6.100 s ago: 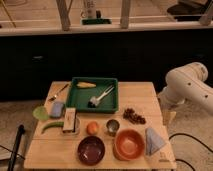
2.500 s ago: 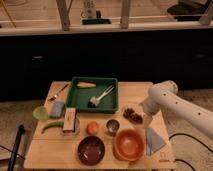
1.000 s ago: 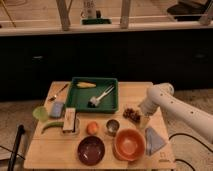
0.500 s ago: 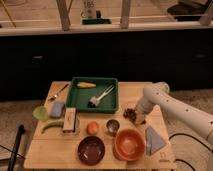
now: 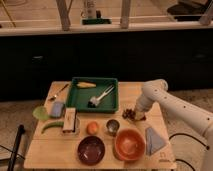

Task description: Place grapes in purple bowl

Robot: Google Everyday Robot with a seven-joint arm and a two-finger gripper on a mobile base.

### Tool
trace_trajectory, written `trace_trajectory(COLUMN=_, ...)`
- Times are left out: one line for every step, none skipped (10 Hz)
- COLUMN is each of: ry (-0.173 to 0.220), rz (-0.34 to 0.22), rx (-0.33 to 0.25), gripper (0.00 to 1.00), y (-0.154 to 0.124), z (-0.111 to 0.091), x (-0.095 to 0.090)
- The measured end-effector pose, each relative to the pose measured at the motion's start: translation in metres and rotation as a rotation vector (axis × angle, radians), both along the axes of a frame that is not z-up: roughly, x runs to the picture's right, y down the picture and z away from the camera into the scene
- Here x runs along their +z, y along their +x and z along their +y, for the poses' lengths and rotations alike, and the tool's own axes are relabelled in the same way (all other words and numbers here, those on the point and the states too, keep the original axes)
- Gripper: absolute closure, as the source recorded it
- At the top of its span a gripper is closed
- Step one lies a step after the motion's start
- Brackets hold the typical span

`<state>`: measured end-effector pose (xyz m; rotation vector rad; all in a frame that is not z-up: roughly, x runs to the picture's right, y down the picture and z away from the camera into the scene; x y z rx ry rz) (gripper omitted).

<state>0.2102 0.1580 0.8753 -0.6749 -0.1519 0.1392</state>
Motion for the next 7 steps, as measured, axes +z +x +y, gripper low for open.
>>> trace_trajectory(ry=0.011, rz=0.005, rx=0.000, gripper=1.00, y=0.003, z=-0.009, x=-0.003)
trace_trajectory(ry=0.019, rz=0.008, rx=-0.001, gripper=1.00, y=0.005, z=-0.017, x=-0.006)
trace_trajectory(ry=0.031, rz=0.004, rx=0.003, gripper=1.00, y=0.007, z=-0.029, x=-0.010)
trace_trajectory(ry=0.041, rz=-0.011, rx=0.013, gripper=1.00, y=0.009, z=-0.042, x=-0.017)
trace_trajectory(ry=0.047, rz=-0.031, rx=0.024, gripper=1.00, y=0.013, z=-0.054, x=-0.026)
trace_trajectory(ry=0.057, rz=-0.063, rx=0.034, gripper=1.00, y=0.016, z=-0.069, x=-0.039)
trace_trajectory(ry=0.066, rz=-0.087, rx=0.041, gripper=1.00, y=0.019, z=-0.078, x=-0.048)
